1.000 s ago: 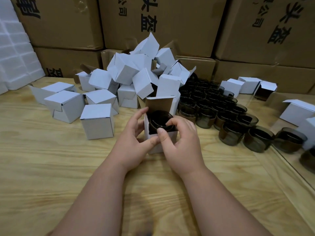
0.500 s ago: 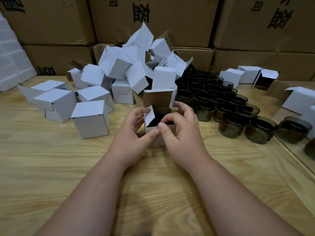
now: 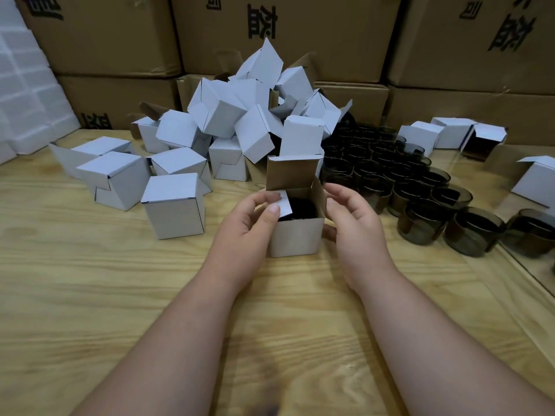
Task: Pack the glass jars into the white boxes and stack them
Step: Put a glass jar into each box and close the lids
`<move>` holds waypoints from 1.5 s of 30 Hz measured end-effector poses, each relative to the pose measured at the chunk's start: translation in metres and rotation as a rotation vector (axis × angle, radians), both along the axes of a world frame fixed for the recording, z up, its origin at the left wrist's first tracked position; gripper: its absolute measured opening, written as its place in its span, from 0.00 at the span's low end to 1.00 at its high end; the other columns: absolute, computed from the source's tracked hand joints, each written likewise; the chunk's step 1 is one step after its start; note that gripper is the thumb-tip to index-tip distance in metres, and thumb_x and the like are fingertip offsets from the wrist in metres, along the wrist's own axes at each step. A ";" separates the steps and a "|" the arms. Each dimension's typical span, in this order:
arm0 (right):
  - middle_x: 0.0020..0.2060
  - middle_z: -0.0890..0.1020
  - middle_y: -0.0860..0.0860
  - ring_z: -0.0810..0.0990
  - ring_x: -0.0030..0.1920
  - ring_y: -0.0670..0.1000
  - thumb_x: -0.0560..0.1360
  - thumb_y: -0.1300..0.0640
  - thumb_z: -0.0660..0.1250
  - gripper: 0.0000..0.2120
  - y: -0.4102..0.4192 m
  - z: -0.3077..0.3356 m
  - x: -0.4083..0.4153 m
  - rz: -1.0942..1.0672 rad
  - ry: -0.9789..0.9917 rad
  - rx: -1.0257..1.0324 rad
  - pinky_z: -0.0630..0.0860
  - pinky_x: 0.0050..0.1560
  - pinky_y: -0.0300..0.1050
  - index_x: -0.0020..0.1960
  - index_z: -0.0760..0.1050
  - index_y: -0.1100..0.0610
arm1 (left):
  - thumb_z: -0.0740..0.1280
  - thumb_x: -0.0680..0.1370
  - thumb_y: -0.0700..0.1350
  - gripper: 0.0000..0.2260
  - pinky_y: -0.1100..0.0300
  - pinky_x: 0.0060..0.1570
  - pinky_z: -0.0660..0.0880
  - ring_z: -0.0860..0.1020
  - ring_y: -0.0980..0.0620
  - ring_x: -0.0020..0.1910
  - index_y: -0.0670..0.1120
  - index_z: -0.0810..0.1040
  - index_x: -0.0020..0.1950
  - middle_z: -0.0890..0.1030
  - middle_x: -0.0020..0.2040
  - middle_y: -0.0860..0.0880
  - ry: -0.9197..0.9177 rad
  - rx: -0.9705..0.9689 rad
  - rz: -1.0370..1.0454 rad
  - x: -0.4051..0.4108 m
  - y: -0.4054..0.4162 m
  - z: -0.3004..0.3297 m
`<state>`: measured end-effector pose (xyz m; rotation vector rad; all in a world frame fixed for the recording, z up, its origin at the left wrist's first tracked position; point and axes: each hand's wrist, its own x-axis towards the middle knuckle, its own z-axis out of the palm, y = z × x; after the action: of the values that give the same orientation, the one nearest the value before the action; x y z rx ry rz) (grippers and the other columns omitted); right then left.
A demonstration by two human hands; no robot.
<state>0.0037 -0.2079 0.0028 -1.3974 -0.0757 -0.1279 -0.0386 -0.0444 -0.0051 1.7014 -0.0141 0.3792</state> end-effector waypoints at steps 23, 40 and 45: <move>0.53 0.85 0.43 0.83 0.54 0.40 0.80 0.68 0.65 0.19 0.005 -0.008 0.001 0.076 -0.126 0.030 0.78 0.52 0.35 0.62 0.76 0.46 | 0.66 0.78 0.52 0.24 0.69 0.57 0.75 0.77 0.67 0.62 0.68 0.67 0.72 0.80 0.63 0.67 0.044 -0.074 -0.065 0.003 -0.008 0.000; 0.48 0.86 0.41 0.83 0.51 0.42 0.75 0.47 0.66 0.15 0.003 -0.004 -0.004 0.050 -0.175 0.055 0.78 0.48 0.36 0.57 0.80 0.52 | 0.69 0.76 0.47 0.15 0.65 0.54 0.78 0.80 0.54 0.65 0.58 0.78 0.62 0.81 0.64 0.58 -0.137 -0.192 -0.072 -0.002 -0.011 0.004; 0.47 0.85 0.44 0.83 0.50 0.45 0.73 0.50 0.68 0.13 0.003 -0.006 -0.003 0.038 -0.196 0.054 0.79 0.50 0.41 0.55 0.79 0.54 | 0.73 0.72 0.56 0.19 0.64 0.53 0.78 0.81 0.52 0.63 0.53 0.77 0.61 0.82 0.61 0.59 -0.172 -0.222 -0.080 -0.005 -0.013 0.008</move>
<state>0.0008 -0.2049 -0.0033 -1.3260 -0.2590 -0.2337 -0.0435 -0.0571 0.0026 1.4407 -0.1606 0.4496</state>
